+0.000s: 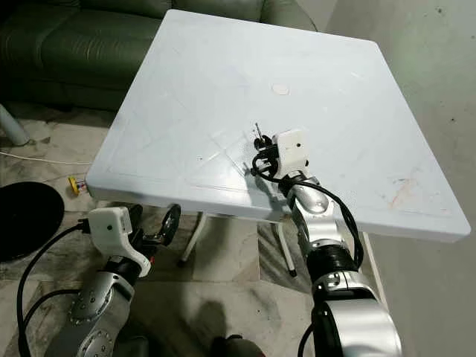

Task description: Hang keys on a hook

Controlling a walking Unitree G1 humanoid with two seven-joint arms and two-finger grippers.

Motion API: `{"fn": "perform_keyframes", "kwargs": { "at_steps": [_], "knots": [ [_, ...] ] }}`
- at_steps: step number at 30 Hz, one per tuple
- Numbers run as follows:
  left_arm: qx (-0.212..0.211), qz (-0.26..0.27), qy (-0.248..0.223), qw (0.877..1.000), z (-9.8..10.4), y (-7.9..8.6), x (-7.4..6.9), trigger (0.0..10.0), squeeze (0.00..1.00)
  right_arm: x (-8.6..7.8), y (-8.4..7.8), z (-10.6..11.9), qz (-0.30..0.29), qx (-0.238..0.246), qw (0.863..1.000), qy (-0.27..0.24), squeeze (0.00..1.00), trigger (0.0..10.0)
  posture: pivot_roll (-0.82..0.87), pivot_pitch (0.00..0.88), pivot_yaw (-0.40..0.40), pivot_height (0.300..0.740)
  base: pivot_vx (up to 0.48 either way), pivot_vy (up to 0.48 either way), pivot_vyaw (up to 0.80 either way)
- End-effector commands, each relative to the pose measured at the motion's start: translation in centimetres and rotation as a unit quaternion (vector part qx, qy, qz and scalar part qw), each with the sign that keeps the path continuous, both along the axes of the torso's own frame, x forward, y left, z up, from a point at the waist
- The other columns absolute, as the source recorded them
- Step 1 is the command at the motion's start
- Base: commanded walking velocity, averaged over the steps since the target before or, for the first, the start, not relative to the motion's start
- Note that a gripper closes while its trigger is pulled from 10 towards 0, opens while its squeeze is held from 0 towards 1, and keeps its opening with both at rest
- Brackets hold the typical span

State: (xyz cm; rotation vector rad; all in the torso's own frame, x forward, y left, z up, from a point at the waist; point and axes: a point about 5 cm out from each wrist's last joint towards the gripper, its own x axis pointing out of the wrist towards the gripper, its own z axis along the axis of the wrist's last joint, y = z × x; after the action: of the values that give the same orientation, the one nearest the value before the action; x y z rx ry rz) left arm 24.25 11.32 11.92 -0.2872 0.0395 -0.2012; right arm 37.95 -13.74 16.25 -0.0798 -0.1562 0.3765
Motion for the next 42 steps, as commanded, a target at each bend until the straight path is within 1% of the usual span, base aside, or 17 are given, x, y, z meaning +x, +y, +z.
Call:
{"fn": "perform_keyframes", "kwargs": {
  "at_steps": [1,3,9,10,14,16,18,21,24,26,33,34,36,37,40,41,42],
  "knots": [
    [-0.013,-0.002,0.004,1.000,-0.1,-0.8,0.0,10.0,0.00,0.2,-0.5,0.5,-0.011,0.008,1.000,-0.010,0.00,10.0,0.06,0.174,-0.143,0.715,0.000,0.000,0.00],
    [-0.013,-0.002,0.003,1.000,-0.1,-0.7,0.0,10.0,0.00,0.2,-0.5,0.5,-0.013,0.012,1.000,-0.009,0.00,10.0,0.06,0.171,-0.142,0.715,0.000,0.000,0.00],
    [-0.011,0.000,-0.007,1.000,0.5,-0.5,0.7,10.0,0.00,0.3,-1.0,1.2,-0.031,0.070,0.997,-0.013,0.00,10.0,0.06,0.162,-0.138,0.715,0.000,0.000,0.00],
    [-0.010,0.002,-0.011,1.000,0.6,-0.4,0.9,10.0,0.00,0.2,-1.1,1.5,-0.030,0.087,0.996,-0.020,0.00,10.0,0.06,0.156,-0.135,0.715,0.000,0.000,0.00],
    [-0.006,0.009,-0.022,1.000,1.1,0.2,1.6,10.0,0.00,-0.2,-1.2,2.6,-0.029,0.113,0.992,-0.052,0.00,10.0,0.05,0.153,-0.133,0.715,0.000,0.000,0.00],
    [0.000,0.016,-0.030,0.999,1.5,0.8,2.2,10.0,0.00,-0.8,-1.5,3.6,-0.039,0.124,0.988,-0.081,0.00,10.0,0.05,0.146,-0.128,0.715,0.000,0.000,0.00],
    [0.004,0.019,-0.035,0.999,1.7,1.2,2.5,10.0,0.00,-1.3,-1.9,4.2,-0.060,0.118,0.985,-0.107,0.00,10.0,0.04,0.141,-0.124,0.715,0.000,0.000,0.00],
    [0.010,0.024,-0.039,0.999,1.9,1.6,2.9,10.0,0.00,-1.7,-2.2,4.6,-0.071,0.106,0.984,-0.124,0.00,10.0,0.04,0.141,-0.124,0.715,0.000,0.000,0.00],
    [0.015,0.036,-0.048,0.998,2.5,2.4,3.6,10.0,0.00,-2.5,-2.7,4.7,-0.083,0.097,0.983,-0.132,0.00,10.0,0.03,0.127,-0.118,0.715,0.000,0.000,0.00],
    [0.009,0.041,-0.057,0.997,3.0,2.8,4.1,10.0,0.00,-3.0,-2.9,4.7,-0.087,0.096,0.983,-0.133,0.00,10.0,0.03,0.121,-0.115,0.715,0.000,0.000,0.00],
    [0.009,0.041,-0.057,0.997,3.0,2.8,4.1,10.0,0.00,-3.0,-2.9,4.7,-0.087,0.096,0.983,-0.133,0.00,10.0,0.03,0.121,-0.115,0.715,0.000,0.000,0.00],
    [0.011,0.043,-0.060,0.997,3.2,2.9,4.2,10.0,0.00,-3.2,-3.0,4.6,-0.090,0.098,0.982,-0.131,0.00,10.0,0.03,0.117,-0.113,0.715,0.000,0.000,0.00],
    [0.019,0.046,-0.081,0.995,4.4,3.7,4.8,10.0,0.00,-4.3,-3.2,4.1,-0.085,0.107,0.983,-0.119,0.00,10.0,0.02,0.091,-0.101,0.715,0.000,0.000,0.00],
    [0.019,0.046,-0.081,0.995,4.4,3.7,4.8,10.0,0.00,-4.3,-3.2,4.1,-0.085,0.107,0.983,-0.119,0.00,10.0,0.02,0.091,-0.101,0.715,0.000,0.000,0.00],
    [0.030,0.048,-0.102,0.993,5.5,4.3,5.0,10.0,0.00,-5.3,-3.1,3.7,-0.076,0.114,0.984,-0.111,0.00,10.0,0.02,0.085,-0.098,0.715,0.000,0.000,0.00],
    [0.030,0.048,-0.102,0.993,5.5,4.3,5.0,10.0,0.00,-5.3,-3.1,3.7,-0.076,0.114,0.984,-0.111,0.00,10.0,0.02,0.085,-0.098,0.715,0.000,0.000,0.00],
    [0.040,0.050,-0.109,0.992,5.7,4.3,4.9,10.0,0.00,-5.6,-2.9,3.6,-0.071,0.113,0.985,-0.111,0.00,10.0,0.02,0.081,-0.095,0.715,0.000,0.000,0.00]
  ]
}}
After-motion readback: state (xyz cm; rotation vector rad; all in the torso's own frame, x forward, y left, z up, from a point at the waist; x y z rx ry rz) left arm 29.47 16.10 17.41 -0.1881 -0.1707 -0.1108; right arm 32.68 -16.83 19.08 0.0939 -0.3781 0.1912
